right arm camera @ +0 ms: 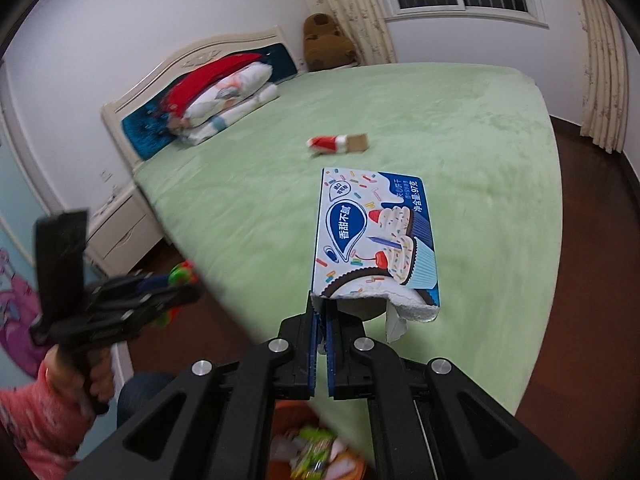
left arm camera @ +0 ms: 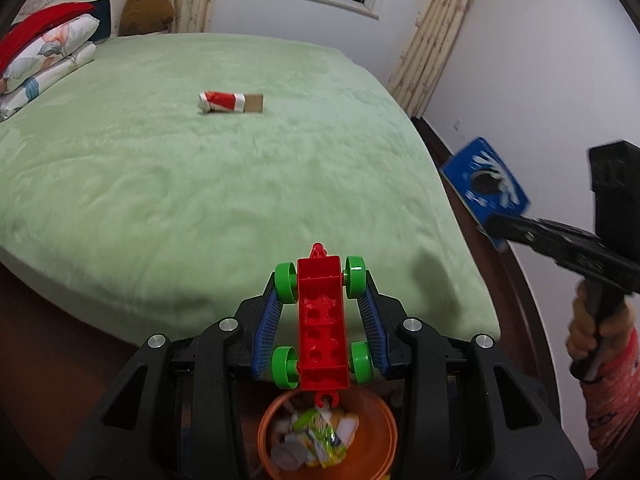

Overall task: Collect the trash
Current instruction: 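Carry the toy car and milk carton to the orange bucket and release both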

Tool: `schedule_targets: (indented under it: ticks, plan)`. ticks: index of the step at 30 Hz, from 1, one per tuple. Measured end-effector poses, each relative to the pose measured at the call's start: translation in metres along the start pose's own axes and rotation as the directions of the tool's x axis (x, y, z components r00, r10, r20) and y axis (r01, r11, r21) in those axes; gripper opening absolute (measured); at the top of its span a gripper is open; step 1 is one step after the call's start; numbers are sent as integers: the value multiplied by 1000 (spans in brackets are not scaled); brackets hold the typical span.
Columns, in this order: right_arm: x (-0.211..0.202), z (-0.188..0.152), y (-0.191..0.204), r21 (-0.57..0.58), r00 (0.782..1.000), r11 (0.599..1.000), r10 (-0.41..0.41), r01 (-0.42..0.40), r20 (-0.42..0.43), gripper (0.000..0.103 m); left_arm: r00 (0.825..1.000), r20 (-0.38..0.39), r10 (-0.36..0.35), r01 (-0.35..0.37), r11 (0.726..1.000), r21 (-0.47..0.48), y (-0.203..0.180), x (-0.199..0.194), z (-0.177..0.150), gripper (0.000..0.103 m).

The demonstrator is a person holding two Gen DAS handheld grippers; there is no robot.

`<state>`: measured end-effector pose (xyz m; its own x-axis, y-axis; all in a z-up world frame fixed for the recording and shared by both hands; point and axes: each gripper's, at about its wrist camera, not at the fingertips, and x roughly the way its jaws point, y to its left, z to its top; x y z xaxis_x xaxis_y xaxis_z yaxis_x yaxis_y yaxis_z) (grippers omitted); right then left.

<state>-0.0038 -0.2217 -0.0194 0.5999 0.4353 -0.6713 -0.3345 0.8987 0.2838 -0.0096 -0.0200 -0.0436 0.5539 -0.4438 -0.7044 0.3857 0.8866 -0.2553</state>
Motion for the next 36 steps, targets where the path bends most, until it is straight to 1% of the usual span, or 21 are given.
schedule_targets:
  ticks: [4, 8, 11, 13, 15, 19, 25, 26, 29, 32, 34, 35, 36]
  plan:
    - [-14, -42, 23, -21, 999, 1000, 16, -16, -31, 3, 999, -43, 7, -6, 1000, 8, -8, -1, -29, 38]
    - [-11, -88, 37, -1, 992, 998, 60, -60, -109, 3, 994, -110, 10, -10, 1000, 2, -12, 9, -61, 38]
    - [-1, -119, 45, 22, 981, 997, 83, -80, -174, 3, 985, -171, 5, -8, 1000, -14, -13, 20, -89, 38]
    - [7, -137, 45, 40, 973, 995, 94, -88, -211, 3, 977, -214, 6, -11, 1000, -21, -14, 31, -108, 38]
    - [20, -155, 43, 69, 960, 994, 102, -87, -262, 3, 966, -258, 2, -10, 999, -30, -13, 42, -125, 38]
    - [47, -186, 37, 125, 930, 990, 109, -69, -350, 3, 938, -346, -6, -15, 998, -58, -10, 68, -155, 38]
    - [85, -215, 23, 209, 899, 978, 101, -11, -425, 3, 892, -451, -4, -32, 997, -72, -7, 108, -185, 38]
    - [94, -222, 19, 231, 889, 973, 101, 5, -447, 3, 878, -478, -10, -34, 996, -82, -5, 117, -191, 38]
    - [114, -235, 13, 260, 865, 965, 100, 36, -491, 3, 848, -529, -30, -37, 993, -115, 1, 137, -203, 38]
    - [129, -246, 13, 270, 844, 961, 101, 54, -526, 3, 824, -567, -18, -58, 992, -115, 4, 158, -211, 38]
    - [136, -251, 14, 273, 832, 960, 104, 59, -545, 3, 804, -594, -20, -69, 989, -127, 5, 168, -224, 38]
    - [141, -254, 12, 276, 823, 959, 105, 64, -558, 3, 799, -601, -20, -73, 989, -129, 7, 170, -229, 38]
    - [145, -258, 11, 277, 814, 958, 106, 70, -571, 3, 789, -614, -16, -82, 988, -131, 9, 175, -232, 38]
